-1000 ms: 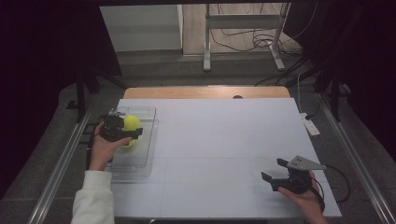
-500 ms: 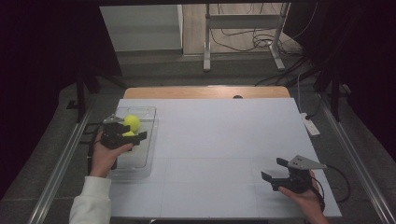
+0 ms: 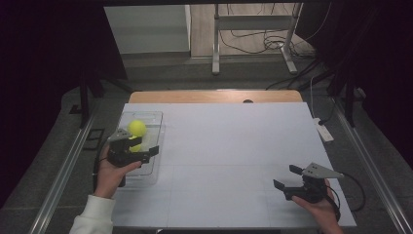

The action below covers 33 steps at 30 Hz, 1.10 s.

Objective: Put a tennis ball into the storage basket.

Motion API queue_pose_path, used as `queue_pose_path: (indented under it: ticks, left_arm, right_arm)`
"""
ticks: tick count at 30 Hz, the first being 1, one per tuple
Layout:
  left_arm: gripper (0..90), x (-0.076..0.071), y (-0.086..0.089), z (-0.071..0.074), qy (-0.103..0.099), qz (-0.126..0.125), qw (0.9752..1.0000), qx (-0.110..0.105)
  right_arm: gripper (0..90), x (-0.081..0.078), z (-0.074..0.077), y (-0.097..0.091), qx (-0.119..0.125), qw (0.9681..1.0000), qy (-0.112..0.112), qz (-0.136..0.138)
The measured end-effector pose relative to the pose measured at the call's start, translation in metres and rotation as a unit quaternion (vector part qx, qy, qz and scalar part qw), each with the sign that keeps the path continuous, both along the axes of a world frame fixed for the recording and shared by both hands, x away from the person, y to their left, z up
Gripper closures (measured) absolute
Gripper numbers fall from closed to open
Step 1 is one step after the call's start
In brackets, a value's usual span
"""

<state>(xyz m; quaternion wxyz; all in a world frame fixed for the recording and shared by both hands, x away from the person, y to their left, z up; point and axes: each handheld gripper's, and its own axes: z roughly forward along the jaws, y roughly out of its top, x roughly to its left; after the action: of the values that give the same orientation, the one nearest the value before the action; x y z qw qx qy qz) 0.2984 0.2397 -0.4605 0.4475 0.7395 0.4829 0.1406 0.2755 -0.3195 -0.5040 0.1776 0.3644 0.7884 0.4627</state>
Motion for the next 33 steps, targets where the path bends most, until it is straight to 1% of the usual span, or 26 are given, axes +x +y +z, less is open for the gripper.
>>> queue_pose_path:
  ticks: [4,5,6,7,8,10,13,16,19,23,28,31,33]
  left_arm:
    - [16.0,-0.007,-0.001,-0.004,-0.005,-0.008,0.9999,-0.005]
    - [16.0,-0.007,-0.001,-0.004,-0.005,-0.008,0.9999,-0.005]
    - [16.0,-0.010,-0.001,-0.004,-0.009,-0.010,0.9999,-0.009]
    - [16.0,-0.013,-0.001,-0.005,-0.013,-0.016,0.9996,-0.019]
    - [15.9,-0.016,-0.001,-0.006,-0.016,-0.019,0.9994,-0.023]
    - [15.9,-0.022,-0.003,-0.008,-0.024,-0.021,0.9994,-0.015]
    - [16.0,-0.028,-0.006,-0.011,-0.028,-0.026,0.9992,-0.012]
    - [15.8,-0.031,-0.009,-0.014,-0.033,-0.029,0.9990,-0.002]
    - [15.8,-0.035,-0.012,-0.015,-0.040,-0.033,0.9987,-0.002]
    - [15.6,-0.039,-0.017,-0.020,-0.043,-0.042,0.9982,-0.001]
    - [15.5,-0.043,-0.023,-0.025,-0.042,-0.051,0.9978,0.004]
    - [15.6,-0.044,-0.024,-0.026,-0.044,-0.052,0.9976,0.003]
    - [15.6,-0.044,-0.026,-0.026,-0.047,-0.052,0.9975,0.007]
  right_arm:
    - [13.3,-0.002,0.000,0.000,0.000,1.0000,0.001,-0.001]
    - [13.3,-0.002,0.000,0.000,0.000,1.0000,0.001,-0.001]
    - [13.3,-0.002,0.000,0.000,0.000,1.0000,0.001,-0.002]
    - [13.3,-0.003,0.001,0.000,-0.001,1.0000,-0.001,-0.003]
    - [13.3,-0.003,0.001,-0.001,0.000,1.0000,-0.001,-0.003]
    - [13.3,-0.004,0.002,-0.001,0.002,1.0000,-0.002,-0.004]
    - [13.3,-0.005,0.002,-0.001,0.000,1.0000,-0.002,-0.005]
    - [13.3,-0.005,0.002,-0.001,0.001,1.0000,-0.001,-0.005]
    - [13.3,-0.005,0.002,-0.001,0.002,1.0000,-0.001,-0.006]
    - [13.3,-0.006,0.002,-0.002,0.001,1.0000,-0.002,-0.007]
    - [13.3,-0.006,0.003,-0.003,0.004,0.9999,-0.006,-0.009]
    - [13.3,-0.007,0.004,-0.004,0.013,0.9998,-0.005,-0.011]
    - [13.3,-0.007,0.004,-0.004,0.012,0.9999,-0.005,-0.011]
